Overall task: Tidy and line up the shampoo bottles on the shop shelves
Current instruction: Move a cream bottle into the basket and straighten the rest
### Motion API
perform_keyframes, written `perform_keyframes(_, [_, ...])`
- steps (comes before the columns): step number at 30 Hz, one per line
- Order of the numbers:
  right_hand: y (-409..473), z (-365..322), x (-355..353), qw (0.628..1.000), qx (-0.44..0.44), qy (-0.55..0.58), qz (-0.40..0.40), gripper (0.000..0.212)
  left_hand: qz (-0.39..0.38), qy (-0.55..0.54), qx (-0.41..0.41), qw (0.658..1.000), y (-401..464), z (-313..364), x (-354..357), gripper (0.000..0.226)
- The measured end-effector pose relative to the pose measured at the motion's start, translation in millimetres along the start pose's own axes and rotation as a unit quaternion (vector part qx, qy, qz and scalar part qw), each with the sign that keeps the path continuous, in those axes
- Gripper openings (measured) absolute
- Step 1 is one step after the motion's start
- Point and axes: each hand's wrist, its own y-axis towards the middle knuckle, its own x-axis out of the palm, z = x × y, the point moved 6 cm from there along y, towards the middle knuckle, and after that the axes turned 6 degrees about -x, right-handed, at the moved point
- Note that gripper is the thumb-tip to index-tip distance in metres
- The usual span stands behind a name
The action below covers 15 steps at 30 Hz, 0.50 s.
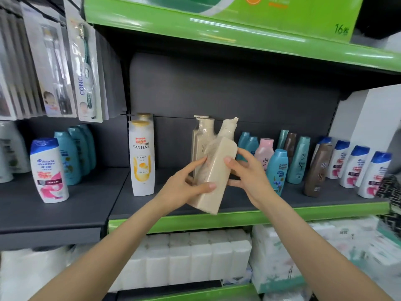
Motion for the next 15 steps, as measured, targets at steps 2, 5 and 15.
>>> perform_keyframes(2, [-2,-4,1,0.999,-0.018,-0.048,0.018,0.049,0.054,0.096,0.021,0.994,0,0,-4,0.078])
perform_keyframes(5, [-8,-3,3,0.997,-0.027,-0.046,0.048,0.068,0.098,0.214,0.042,0.971,-5,6,-1,0.08])
perform_keyframes(15, [-35,-8,-34,0.994,-0.013,-0.014,0.103,0.062,0.091,0.309,0.077,0.944,-9,24,36,0.083])
